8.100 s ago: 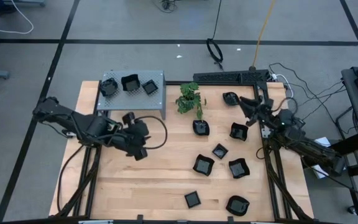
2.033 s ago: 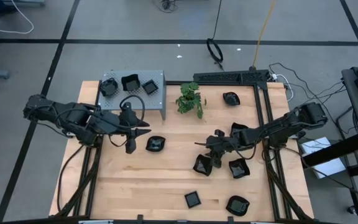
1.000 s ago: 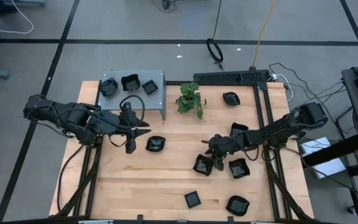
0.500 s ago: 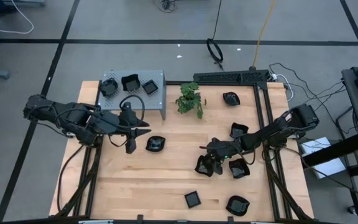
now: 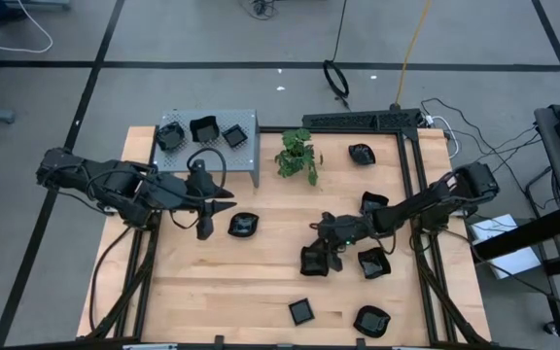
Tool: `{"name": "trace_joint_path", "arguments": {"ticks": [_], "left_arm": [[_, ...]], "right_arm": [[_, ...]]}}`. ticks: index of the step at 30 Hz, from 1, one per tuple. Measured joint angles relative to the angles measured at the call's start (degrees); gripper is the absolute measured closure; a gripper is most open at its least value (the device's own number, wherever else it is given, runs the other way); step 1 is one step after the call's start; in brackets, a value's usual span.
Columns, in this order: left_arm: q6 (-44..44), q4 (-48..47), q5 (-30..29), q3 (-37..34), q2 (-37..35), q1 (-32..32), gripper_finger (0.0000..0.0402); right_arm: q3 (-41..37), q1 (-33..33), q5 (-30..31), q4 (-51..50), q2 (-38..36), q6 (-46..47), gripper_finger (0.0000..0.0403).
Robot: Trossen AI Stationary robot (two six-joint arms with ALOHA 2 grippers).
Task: Pick & Place Mini shaped plates
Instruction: Move the black distorted square plate to the center of the table, then move the black square plate to the center of the table
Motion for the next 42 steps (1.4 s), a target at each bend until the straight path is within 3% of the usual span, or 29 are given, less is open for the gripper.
{"name": "trace_joint_path", "arguments": {"ticks": [7,17,24,34,38,42], "left_arm": [[1.40,4.75,-0.04,0.04,0.00,0.00,0.0305],[1.57,5.81,-0.04,0.04,0.00,0.00,0.0305],[1.57,5.70,0.00,0.04,0.00,0.02,0.0305],[1.64,4.63,0.40,0.04,0.00,0.00,0.0305],[1.59,3.42,0.59,0.04,0.00,0.00,0.0305],[1.11,1.64,0.70,0.04,0.00,-0.04,0.0305]], "right_arm": [[11.64,-3.24,-7.27,-1.71,9.60,-6.21,0.0402],[32.45,-6.74,-8.72,-1.84,27.83,-11.09,0.0402],[39.72,-8.52,-8.79,-2.08,34.44,-7.62,0.0393],[40.01,-8.62,-8.74,-3.75,32.00,-9.37,0.0291],[39.25,-8.22,-8.72,-13.93,26.04,-11.66,0.0263],[34.97,-6.05,-9.18,-24.23,19.01,-11.86,0.0265]]}}
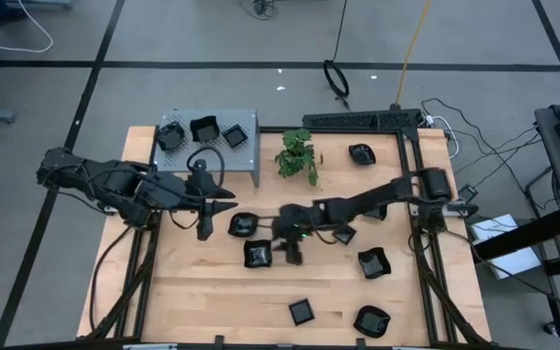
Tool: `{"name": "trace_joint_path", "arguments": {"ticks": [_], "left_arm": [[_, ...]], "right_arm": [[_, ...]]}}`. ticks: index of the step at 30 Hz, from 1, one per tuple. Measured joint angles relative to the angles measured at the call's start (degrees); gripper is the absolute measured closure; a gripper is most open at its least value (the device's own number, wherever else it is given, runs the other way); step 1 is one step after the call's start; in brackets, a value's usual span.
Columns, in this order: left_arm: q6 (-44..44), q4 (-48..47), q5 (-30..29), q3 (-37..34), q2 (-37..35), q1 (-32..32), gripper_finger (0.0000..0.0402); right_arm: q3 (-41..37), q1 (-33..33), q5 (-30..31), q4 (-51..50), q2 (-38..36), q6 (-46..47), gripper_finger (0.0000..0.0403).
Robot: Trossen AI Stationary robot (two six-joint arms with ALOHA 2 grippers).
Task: Pick & Place Mini shaped plates
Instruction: Move the black square plate to the center of the table
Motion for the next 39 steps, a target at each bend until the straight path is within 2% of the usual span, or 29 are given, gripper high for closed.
{"name": "trace_joint_path", "arguments": {"ticks": [4,8,12,14,20,30,39], "left_arm": [[0.01,-1.54,0.00,0.00,0.00,0.00,0.0305],[0.07,-1.87,-0.02,0.00,0.00,0.00,0.0305],[0.09,-1.88,-0.16,0.00,0.00,0.07,0.0305],[0.08,-1.87,-0.15,0.00,0.00,0.07,0.0305],[-2.45,-1.86,-0.17,0.00,0.00,0.07,0.0305],[-5.77,-1.83,-0.13,-0.01,0.00,0.07,0.0305],[-8.76,-1.89,1.12,-0.02,0.00,0.00,0.0305]], "right_arm": [[-7.88,3.62,-5.38,2.19,-6.59,6.16,0.0278],[-16.23,8.21,-2.99,11.42,-9.55,9.60,0.0280],[-21.13,10.85,-2.58,22.23,-8.37,10.30,0.0270],[-21.34,11.49,-2.91,24.29,-7.15,11.30,0.0264],[-21.24,13.82,-11.43,31.92,-2.96,13.05,0.0242],[-12.71,17.93,-11.47,29.08,6.05,11.33,0.0228],[-12.08,17.83,-8.31,25.56,6.54,9.85,0.0233]]}}
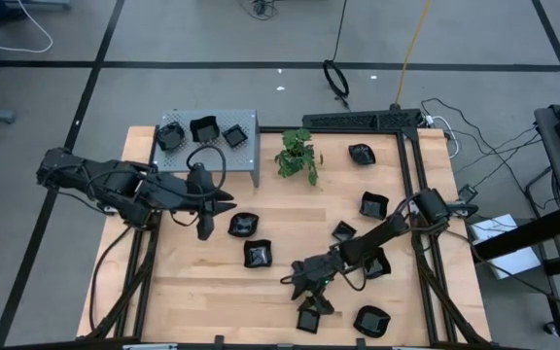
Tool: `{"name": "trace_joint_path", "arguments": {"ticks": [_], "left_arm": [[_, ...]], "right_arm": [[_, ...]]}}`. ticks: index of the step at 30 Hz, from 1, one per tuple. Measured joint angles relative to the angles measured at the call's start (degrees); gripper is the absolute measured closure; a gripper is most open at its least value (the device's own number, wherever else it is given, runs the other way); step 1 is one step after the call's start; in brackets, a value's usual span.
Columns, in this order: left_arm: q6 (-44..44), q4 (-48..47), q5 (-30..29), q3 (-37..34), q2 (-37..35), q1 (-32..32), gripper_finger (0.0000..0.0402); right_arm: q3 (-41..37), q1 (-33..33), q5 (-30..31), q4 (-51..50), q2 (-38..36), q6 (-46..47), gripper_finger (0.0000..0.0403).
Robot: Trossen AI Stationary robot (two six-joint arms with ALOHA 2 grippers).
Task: Pick & Place Mini shaped plates
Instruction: Move the black square plate to the center of the table
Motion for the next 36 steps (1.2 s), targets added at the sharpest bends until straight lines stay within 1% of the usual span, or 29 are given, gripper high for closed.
{"name": "trace_joint_path", "arguments": {"ticks": [3,7,10,18,23,28,36], "left_arm": [[0.46,-0.04,0.83,0.00,0.00,0.00,0.0305],[1.31,-0.01,0.83,0.00,0.00,0.00,0.0305],[1.96,0.00,0.81,0.00,0.00,0.00,0.0305],[0.78,0.00,1.48,0.00,0.00,0.00,0.0305],[1.39,0.00,1.70,0.00,0.00,0.00,0.0305],[1.73,0.00,1.69,0.00,0.00,0.00,0.0305],[1.36,0.03,1.69,-0.02,0.00,0.00,0.0305]], "right_arm": [[0.03,0.50,-0.06,-0.66,-0.03,-0.03,0.0236],[0.07,0.81,-3.20,-1.79,-0.07,-0.02,0.0238],[0.07,1.15,-4.29,-2.00,-0.07,-1.37,0.0238],[0.04,1.70,-4.49,-3.48,-0.07,-13.13,0.0238],[0.04,2.84,-2.49,-5.05,-0.13,-22.36,0.0239],[-0.02,3.49,-2.12,-5.29,-0.02,-25.15,0.0240],[-0.19,3.75,-3.53,-3.12,-0.57,-24.81,0.0282]]}}
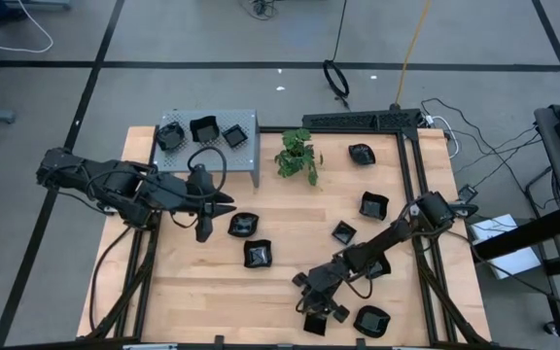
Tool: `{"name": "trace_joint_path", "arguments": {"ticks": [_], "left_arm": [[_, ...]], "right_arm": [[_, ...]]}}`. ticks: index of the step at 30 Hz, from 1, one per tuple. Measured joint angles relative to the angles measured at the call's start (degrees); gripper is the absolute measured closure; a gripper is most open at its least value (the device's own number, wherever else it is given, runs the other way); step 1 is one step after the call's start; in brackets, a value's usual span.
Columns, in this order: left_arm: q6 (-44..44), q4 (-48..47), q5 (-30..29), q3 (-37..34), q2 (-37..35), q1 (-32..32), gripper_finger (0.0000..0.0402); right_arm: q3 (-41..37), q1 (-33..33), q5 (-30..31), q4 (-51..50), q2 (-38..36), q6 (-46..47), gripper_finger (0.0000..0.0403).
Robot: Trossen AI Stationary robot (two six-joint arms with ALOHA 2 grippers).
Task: Pick & Place Mini shaped plates
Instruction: Move the black square plate to the center of the table
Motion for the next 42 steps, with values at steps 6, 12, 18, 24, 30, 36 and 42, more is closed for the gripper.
{"name": "trace_joint_path", "arguments": {"ticks": [6,12,18,24,30,36,42], "left_arm": [[-0.03,-0.01,0.04,-0.02,0.00,0.00,0.0305],[-0.01,-0.01,0.04,-0.02,0.00,0.00,0.0305],[-0.01,-0.01,0.06,-0.02,0.00,0.00,0.0305],[0.00,-0.01,0.08,-0.02,0.00,0.00,0.0305],[0.01,-0.01,0.08,-0.02,0.00,0.00,0.0305],[0.46,-0.01,0.06,-0.02,0.00,0.00,0.0305],[0.22,-0.02,0.09,-0.02,0.00,0.00,0.0305]], "right_arm": [[0.00,0.46,0.36,0.14,-0.02,-0.83,0.0319],[0.02,0.01,0.44,1.22,-0.04,-2.49,0.0366],[0.02,-1.37,0.48,2.75,-0.04,-2.48,0.0399],[0.04,-4.01,0.57,6.25,-0.07,-2.50,0.0401],[0.30,-9.08,3.83,13.10,-0.10,1.02,0.0400],[5.32,-15.67,11.41,1.05,-0.11,4.61,0.0399],[8.75,-21.08,6.32,-5.14,-0.11,8.25,0.0399]]}}
